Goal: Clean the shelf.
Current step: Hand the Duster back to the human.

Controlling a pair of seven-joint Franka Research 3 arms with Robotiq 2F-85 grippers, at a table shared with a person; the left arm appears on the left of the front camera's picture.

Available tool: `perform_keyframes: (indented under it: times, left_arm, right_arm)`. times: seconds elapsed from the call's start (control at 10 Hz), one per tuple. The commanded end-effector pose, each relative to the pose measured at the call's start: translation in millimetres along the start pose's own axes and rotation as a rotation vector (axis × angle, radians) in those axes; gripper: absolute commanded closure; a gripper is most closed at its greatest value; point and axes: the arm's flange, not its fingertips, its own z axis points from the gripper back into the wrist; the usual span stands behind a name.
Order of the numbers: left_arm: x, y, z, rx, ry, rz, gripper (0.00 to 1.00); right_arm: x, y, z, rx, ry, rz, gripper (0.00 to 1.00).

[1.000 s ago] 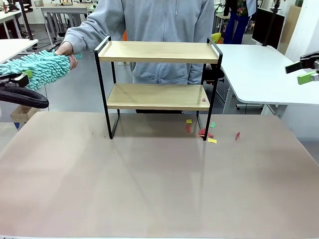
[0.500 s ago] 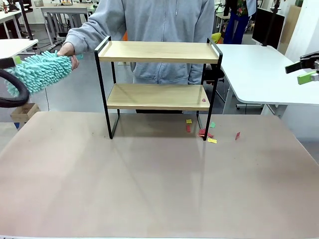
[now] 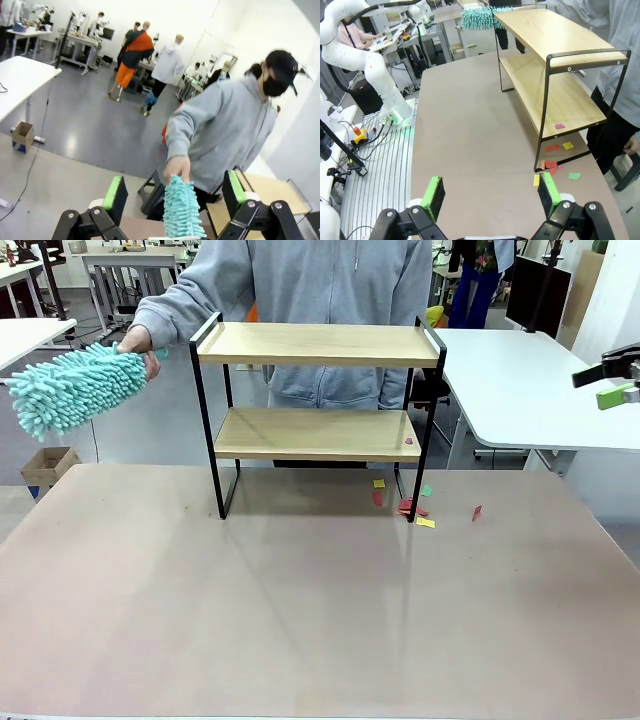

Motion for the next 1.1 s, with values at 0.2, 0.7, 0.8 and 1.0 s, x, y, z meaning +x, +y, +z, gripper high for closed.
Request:
perform_keyframes:
  times: [0.2,0.7,0.8,1.0]
  left_arm:
    - [0,0,0,0.0,0.0,0.0,0.0]
    - [0,0,0,0.0,0.0,0.0,0.0]
    - [0,0,0,0.0,0.0,0.0,0.0]
    - [0,0,0,0.0,0.0,0.0,0.0]
  right_arm:
    - [1,2,0,-0.012,0.004,0.005,0.0]
    - [1,2,0,-0.012,0.004,0.005,0.0]
    - [1,2,0,-0.012,0.004,0.005,0.0]
    - [1,2,0,-0.012,0.004,0.005,0.0]
